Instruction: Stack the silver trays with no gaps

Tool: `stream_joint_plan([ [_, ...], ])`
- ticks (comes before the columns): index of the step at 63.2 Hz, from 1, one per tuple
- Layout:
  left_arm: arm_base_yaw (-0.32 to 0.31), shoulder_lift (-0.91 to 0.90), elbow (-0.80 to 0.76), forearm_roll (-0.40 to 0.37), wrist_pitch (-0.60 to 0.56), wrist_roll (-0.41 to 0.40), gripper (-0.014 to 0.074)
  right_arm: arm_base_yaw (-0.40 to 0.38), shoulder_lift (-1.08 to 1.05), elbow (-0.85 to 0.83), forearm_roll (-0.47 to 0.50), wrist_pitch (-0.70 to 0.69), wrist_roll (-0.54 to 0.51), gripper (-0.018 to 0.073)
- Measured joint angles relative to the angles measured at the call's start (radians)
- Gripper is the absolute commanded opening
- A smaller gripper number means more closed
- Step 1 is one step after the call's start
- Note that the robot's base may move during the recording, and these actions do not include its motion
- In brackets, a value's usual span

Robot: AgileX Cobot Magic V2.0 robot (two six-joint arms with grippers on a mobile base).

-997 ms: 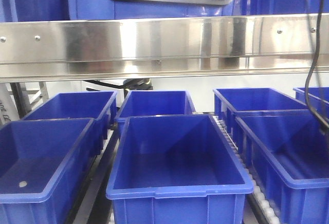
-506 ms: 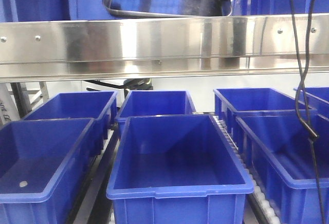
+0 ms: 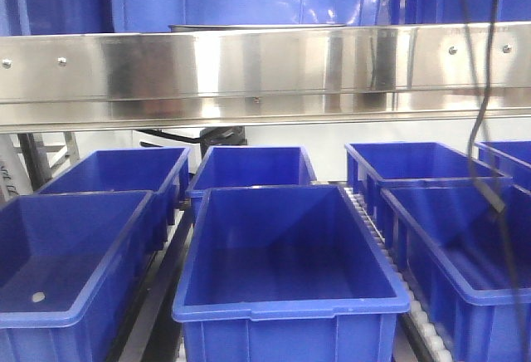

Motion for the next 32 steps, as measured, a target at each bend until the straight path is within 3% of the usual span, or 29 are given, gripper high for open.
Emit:
stream_joint_plan([
  [7,0.000,-0.081,0.000,-0.002,0.001,0.002,0.0174,0.000,-0.069,0.000,0.000,0.002,0.000,0.0104],
  [13,0.000,-0.173,0.000,-0.002,0.006,0.002,-0.0039,0.000,-0.150,0.000,0.000,0.014,0.000,-0.0030],
  [17,0.000,-0.242,0.000,-0.004,0.026,0.003,-0.0006,0.000,-0.201,0.000,0.000,0.020,-0.005,-0.0095],
  [32,0.000,-0.501,0.053,-0.008,0.069,0.012,0.0001,0.000,-0.435,0.065,0.000,0.022,-0.063,-0.0079],
])
